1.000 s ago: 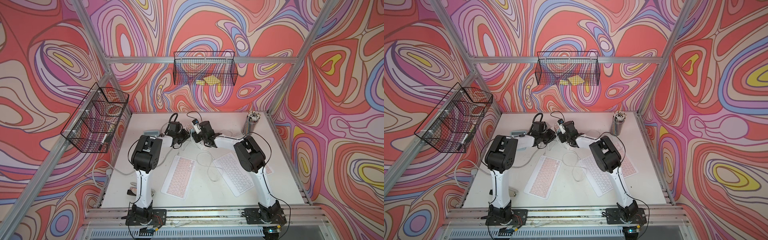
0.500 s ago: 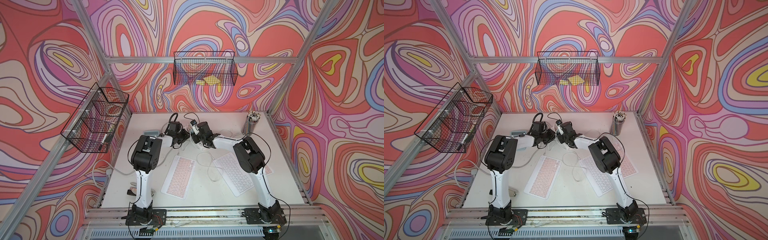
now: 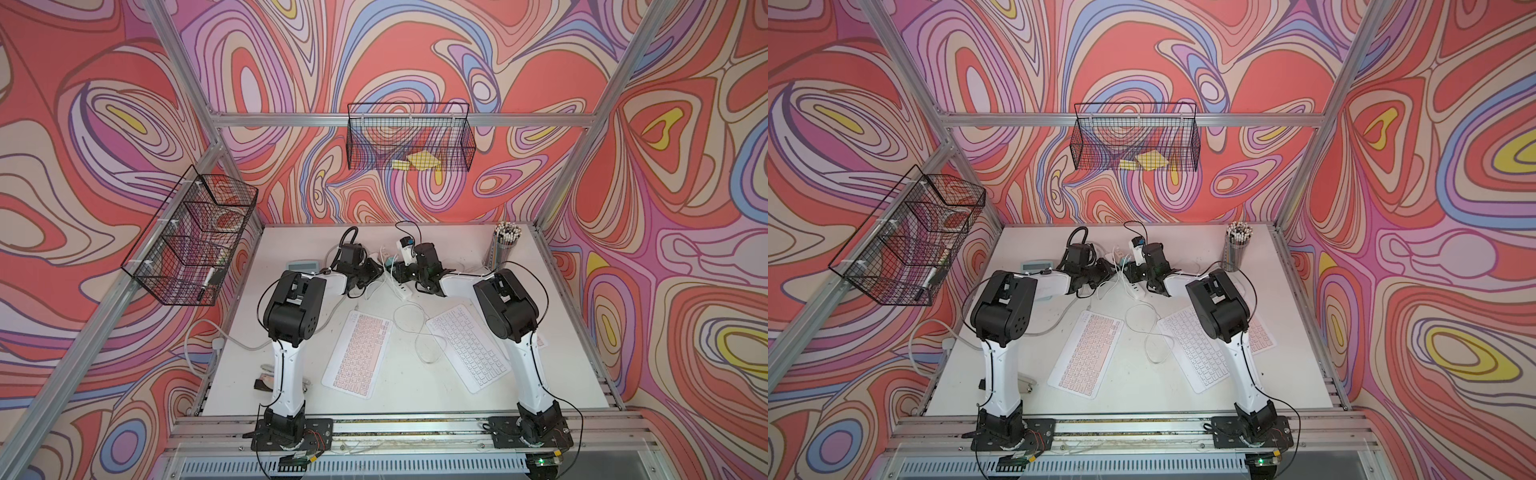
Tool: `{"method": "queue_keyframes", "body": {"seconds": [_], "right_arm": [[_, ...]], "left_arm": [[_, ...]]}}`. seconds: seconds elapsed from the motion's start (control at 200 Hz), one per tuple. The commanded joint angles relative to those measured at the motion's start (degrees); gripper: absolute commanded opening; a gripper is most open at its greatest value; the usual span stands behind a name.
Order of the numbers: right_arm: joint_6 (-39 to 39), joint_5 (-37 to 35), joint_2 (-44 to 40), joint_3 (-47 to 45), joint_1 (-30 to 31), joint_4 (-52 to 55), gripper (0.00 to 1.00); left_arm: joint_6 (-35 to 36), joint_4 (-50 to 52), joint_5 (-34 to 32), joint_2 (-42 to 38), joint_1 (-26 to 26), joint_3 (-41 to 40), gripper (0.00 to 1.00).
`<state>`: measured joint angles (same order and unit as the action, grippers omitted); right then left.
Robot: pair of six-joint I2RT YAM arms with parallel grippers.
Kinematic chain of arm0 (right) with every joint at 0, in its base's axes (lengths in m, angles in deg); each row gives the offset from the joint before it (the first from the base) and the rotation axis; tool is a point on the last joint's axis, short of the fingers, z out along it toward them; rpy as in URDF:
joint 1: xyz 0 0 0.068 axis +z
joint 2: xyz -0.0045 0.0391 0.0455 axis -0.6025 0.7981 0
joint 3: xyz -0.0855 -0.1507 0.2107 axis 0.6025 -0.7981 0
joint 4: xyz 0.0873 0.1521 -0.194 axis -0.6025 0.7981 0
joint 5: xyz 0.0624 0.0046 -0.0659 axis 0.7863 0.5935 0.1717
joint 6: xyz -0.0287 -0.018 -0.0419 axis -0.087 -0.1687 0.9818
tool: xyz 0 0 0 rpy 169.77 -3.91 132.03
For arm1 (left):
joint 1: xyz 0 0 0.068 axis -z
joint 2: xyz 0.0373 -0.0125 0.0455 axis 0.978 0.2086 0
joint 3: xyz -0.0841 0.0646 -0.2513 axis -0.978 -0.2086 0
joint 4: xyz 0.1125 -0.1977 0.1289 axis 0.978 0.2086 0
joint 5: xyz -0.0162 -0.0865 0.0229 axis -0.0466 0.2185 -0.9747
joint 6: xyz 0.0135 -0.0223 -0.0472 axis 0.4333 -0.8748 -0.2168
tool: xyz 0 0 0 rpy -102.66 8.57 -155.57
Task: Unplug the wireless keyboard
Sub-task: Remove the plug from the socket.
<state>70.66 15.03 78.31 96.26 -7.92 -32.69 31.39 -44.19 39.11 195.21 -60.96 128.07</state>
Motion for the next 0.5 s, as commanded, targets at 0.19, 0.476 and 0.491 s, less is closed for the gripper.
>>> {"method": "queue_keyframes", "body": {"seconds": [0.19, 0.476, 0.491], "right_arm": [[3.1, 11.9, -0.6, 3.3, 9.0, 1.6, 0.09], [12.1, 5.1, -0.7, 7.2, 12.5, 10.2, 0.09], [12.8, 4.4, -0.8, 7.4, 12.8, 10.7, 0.09]], "left_arm": [[-1.9, 7.1, 3.8, 8.6, 4.7, -2.3, 0.35], [3.7, 17.7, -1.2, 7.3, 5.5, 2.2, 0.32], [3.6, 17.7, -1.2, 7.3, 5.5, 2.2, 0.32]]}}
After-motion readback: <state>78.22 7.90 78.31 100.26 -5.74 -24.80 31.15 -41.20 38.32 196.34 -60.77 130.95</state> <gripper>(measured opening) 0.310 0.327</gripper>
